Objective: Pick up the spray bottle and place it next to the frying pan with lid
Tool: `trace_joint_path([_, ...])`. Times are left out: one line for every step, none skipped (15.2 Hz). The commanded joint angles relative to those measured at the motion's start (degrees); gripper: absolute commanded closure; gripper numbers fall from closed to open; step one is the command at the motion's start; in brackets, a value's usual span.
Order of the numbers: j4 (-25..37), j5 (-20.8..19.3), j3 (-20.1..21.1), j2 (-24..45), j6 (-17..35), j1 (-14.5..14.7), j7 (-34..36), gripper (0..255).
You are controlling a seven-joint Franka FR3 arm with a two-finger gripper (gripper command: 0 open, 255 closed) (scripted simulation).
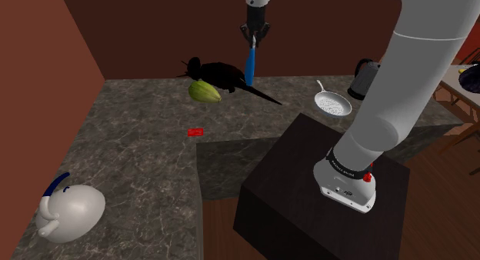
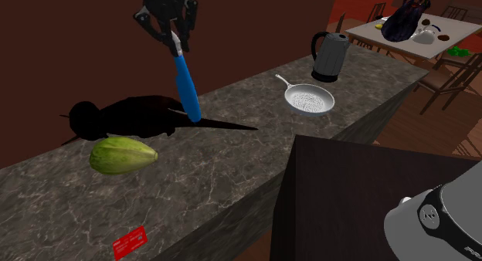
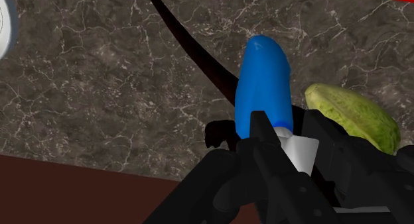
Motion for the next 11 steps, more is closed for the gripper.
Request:
trace_joint_path([0.92, -0.09, -0.04, -0.48, -1.40, 0.01, -0.02, 255])
trace_joint_path([1.41, -0.13, -0.05, -0.70, -2.11, 0.02, -0.03, 255])
trace_joint_path([1.91, -0.17, -0.06, -0.91, -2.82, 0.03, -0.03, 255])
trace_joint_path([2.42, -0.21, -0.07, -1.11, -3.53, 0.04, -0.04, 255])
trace_joint_path([2.95, -0.24, -0.08, -1.30, -4.24, 0.05, -0.05, 255])
trace_joint_path([3.50, -0.27, -0.09, -1.48, -4.96, 0.06, -0.06, 255])
trace_joint_path([4.06, -0.30, -0.09, -1.64, -5.68, 0.07, -0.07, 255])
trace_joint_path([4.63, -0.33, -0.10, -1.79, -6.40, 0.07, -0.08, 255])
trace_joint_path([5.22, -0.35, -0.11, -1.93, -7.13, 0.07, -0.10, 255])
trace_joint_path([5.82, -0.37, -0.12, -2.06, -7.86, 0.08, -0.11, 255])
trace_joint_path([6.44, -0.39, -0.13, -2.18, -8.59, 0.08, -0.13, 255])
